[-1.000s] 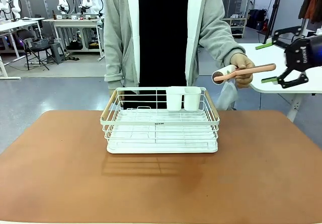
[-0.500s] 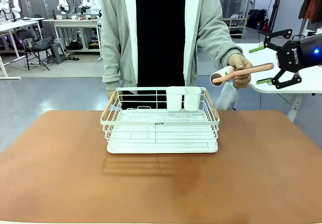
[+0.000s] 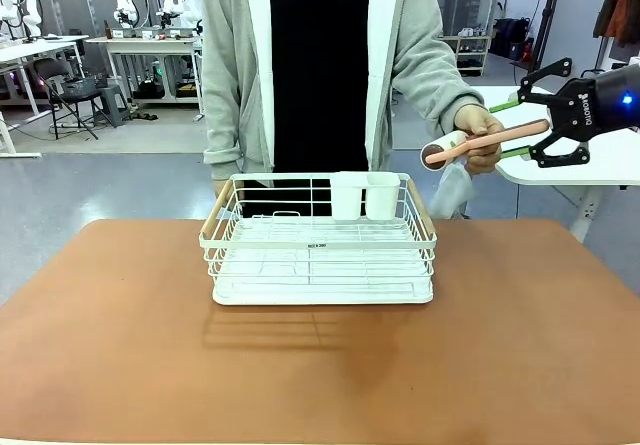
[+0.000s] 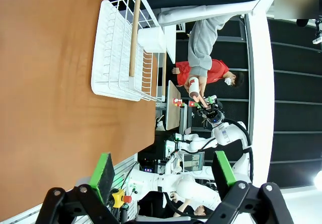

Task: Clean the table.
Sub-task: Pick up the Lint Roller when the human hands it over.

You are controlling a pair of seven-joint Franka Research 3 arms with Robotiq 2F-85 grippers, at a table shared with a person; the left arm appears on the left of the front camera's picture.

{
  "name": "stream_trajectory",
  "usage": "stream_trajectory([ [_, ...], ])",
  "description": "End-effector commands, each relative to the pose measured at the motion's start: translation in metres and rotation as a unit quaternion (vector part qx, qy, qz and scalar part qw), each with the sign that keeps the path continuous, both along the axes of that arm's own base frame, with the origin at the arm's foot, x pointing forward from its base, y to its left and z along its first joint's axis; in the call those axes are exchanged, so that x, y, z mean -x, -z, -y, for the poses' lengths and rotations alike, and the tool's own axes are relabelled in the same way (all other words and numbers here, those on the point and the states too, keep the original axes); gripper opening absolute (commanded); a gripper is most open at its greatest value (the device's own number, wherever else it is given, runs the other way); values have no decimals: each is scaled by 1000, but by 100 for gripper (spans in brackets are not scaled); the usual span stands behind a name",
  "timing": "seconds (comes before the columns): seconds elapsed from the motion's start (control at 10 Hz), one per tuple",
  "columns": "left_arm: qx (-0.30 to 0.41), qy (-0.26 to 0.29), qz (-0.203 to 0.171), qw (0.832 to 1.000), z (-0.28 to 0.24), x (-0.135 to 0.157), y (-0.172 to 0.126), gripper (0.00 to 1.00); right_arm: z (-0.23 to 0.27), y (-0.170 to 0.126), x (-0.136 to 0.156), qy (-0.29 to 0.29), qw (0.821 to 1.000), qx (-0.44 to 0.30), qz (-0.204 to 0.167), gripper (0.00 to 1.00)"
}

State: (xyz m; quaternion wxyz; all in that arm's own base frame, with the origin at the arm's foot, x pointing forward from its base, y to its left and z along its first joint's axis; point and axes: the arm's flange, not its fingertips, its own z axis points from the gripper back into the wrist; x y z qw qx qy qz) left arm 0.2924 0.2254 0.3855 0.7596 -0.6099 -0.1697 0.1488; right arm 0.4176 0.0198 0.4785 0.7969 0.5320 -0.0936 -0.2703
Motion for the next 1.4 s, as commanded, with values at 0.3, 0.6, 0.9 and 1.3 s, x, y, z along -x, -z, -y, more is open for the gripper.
stream_trajectory([
  [0.3,5,3,16,1000,-3,1,1,100,4,0,2,-6,1000,-6,8,14],
  [0.6,5,3,16,1000,-3,1,1,100,3,-1,2,-6,1000,-4,9,2],
  [0.9,5,3,16,1000,-3,1,1,100,6,0,1,1,1000,-5,-1,0],
  [1.3,5,3,16,1000,-3,1,1,100,6,0,1,1,1000,-5,-1,0],
])
